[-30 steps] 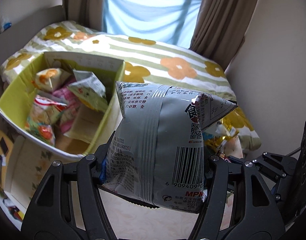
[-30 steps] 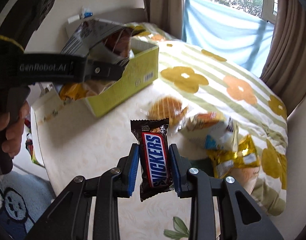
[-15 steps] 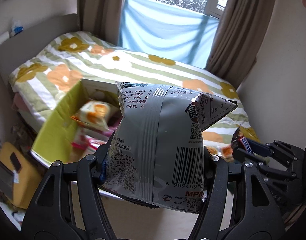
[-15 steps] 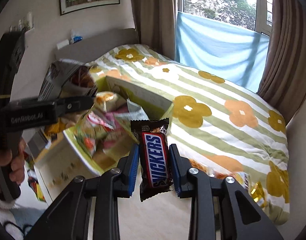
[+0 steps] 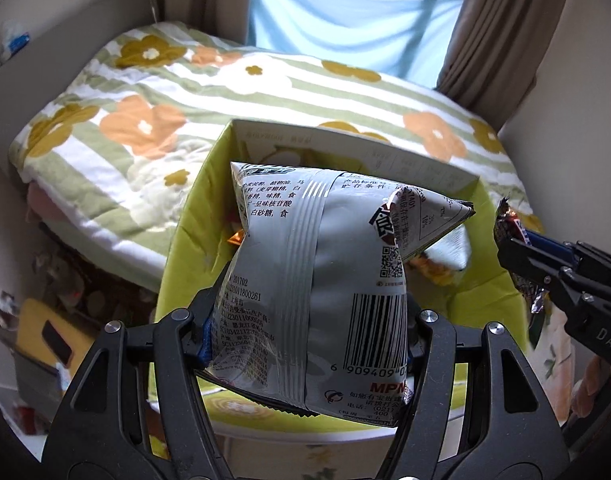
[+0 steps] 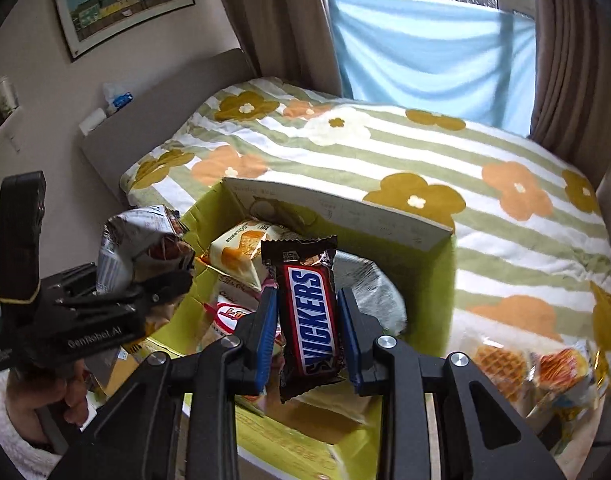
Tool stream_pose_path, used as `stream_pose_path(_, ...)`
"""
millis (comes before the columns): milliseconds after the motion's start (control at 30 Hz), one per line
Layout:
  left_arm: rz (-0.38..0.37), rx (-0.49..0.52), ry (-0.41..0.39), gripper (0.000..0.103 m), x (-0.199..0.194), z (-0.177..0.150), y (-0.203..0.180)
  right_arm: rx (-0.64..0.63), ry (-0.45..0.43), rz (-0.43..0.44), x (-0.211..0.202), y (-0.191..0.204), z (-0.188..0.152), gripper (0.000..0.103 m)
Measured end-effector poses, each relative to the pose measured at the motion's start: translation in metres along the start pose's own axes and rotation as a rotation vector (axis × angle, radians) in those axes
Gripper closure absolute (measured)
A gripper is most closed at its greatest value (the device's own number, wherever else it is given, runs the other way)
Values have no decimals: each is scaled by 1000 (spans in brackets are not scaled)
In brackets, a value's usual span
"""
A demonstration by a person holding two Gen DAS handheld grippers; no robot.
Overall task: Organize snacks
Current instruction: 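Carry the grey bag and Snickers bar into the yellow box and release both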
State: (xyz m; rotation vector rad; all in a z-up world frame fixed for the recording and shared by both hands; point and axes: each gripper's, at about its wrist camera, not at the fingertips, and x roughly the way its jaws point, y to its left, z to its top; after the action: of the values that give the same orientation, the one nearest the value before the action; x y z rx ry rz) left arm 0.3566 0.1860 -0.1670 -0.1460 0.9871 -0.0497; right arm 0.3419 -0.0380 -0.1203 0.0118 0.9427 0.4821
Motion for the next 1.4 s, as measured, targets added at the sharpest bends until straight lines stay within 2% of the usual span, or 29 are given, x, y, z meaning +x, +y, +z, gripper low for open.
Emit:
stream_pose_path(100,-10,31,23,41,9,-6,3,16,41,-1,10,7,-7,75)
stream_pose_path(167,-9,40,26,33,12,-9,3,25,68,6,15,10,-12,75)
stream_pose_path(233,16,58,27,6,13,-11,2,27,84,9,17,12,-16,75)
stream_pose_path(267,36,68,20,2,11,-12,2,30,88,7,18,12,-18,75)
stream_pose_path(367,54,103,-11,1,1,-17,0,54,101,8,17,9,-21,75)
stream_pose_path(633,67,135,-7,1,-9,-23,-4,125,131,0,23,5,-31,75)
stream_pose_path(667,63,139,-4,1,-9,-24,-5,123,135,-1,25,6,-31,72)
stream_pose_path(700,60,142,-5,1,-10,-25,-5,127,129,-16,25,7,-32,51)
stream_pose_path(733,70,145,-5,1,-11,-26,-6,133,117,-24,24,8,-33,35)
stream_pose_path(767,77,148,-5,1,-11,-27,-7,141,98,-23,23,7,-34,6)
stream_pose_path(800,75,153,-4,1,-12,-28,-8,145,82,-16,21,6,-35,0)
stream_pose_path(1067,75,136,-3,1,-21,-34,-2,184,56,19,11,-1,-41,0)
stream_pose_path(1233,56,141,-5,1,-28,-37,-1,173,65,-11,-2,5,-43,0)
stream_pose_path(1400,32,172,-9,1,-35,-43,-7,188,27,-72,-24,5,-48,0)
